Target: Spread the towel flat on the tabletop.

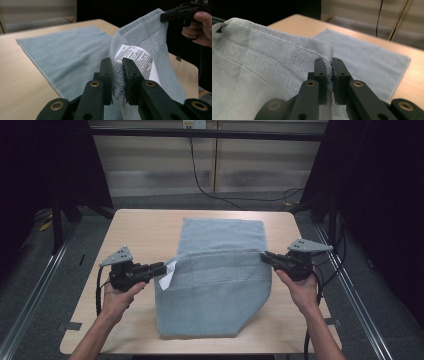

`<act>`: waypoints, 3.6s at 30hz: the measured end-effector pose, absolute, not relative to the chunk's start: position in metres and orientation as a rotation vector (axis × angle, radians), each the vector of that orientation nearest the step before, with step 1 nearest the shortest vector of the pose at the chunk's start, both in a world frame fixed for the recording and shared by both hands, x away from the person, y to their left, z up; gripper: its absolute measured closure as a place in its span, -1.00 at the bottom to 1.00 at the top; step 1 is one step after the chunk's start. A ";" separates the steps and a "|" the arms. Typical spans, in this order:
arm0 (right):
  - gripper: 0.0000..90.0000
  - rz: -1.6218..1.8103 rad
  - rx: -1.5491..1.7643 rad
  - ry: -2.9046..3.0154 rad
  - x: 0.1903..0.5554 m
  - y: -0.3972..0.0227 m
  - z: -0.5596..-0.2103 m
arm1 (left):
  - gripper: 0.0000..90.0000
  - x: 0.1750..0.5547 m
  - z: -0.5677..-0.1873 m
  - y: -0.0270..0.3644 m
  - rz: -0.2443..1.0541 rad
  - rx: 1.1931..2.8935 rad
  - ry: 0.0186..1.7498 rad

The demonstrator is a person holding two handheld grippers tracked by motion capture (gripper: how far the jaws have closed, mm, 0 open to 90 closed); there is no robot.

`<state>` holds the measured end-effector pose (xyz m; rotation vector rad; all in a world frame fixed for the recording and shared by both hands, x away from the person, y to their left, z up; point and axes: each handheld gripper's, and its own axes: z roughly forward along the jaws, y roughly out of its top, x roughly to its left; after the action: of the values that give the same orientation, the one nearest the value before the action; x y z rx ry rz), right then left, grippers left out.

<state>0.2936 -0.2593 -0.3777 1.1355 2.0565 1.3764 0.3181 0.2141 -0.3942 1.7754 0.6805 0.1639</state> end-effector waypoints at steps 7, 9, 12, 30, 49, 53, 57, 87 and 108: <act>0.87 1.465 1.043 1.991 0.265 -0.269 -0.342 | 0.76 0.298 -0.364 0.217 0.211 1.742 0.592; 0.87 1.461 1.014 1.998 0.250 -0.269 -0.340 | 0.76 0.288 -0.368 0.218 0.209 1.764 0.573; 0.88 1.434 1.023 2.049 0.220 -0.270 -0.361 | 0.76 0.273 -0.391 0.216 0.154 1.794 0.576; 0.67 1.404 1.055 2.374 0.120 -0.270 -0.464 | 0.70 0.193 -0.486 0.222 -0.134 2.058 0.571; 0.17 1.261 1.068 2.446 0.247 -0.232 -0.468 | 0.33 0.301 -0.489 0.178 -0.064 2.104 0.656; -0.01 1.233 1.118 2.526 0.278 -0.216 -0.480 | 0.13 0.315 -0.504 0.165 -0.035 2.135 0.689; 0.69 1.176 1.159 2.513 0.281 -0.208 -0.490 | 0.51 0.306 -0.503 0.165 0.091 2.194 0.662; 0.37 1.273 1.215 2.317 0.246 -0.258 -0.464 | 0.68 0.322 -0.491 0.194 0.059 2.075 0.746; 0.35 1.008 1.132 2.416 0.321 -0.206 -0.502 | 0.38 0.343 -0.505 0.187 0.195 2.152 0.788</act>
<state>0.3209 -0.2064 -0.5025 1.1318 2.4162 1.0079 0.3427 0.1870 -0.5054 2.1523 0.7880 0.1950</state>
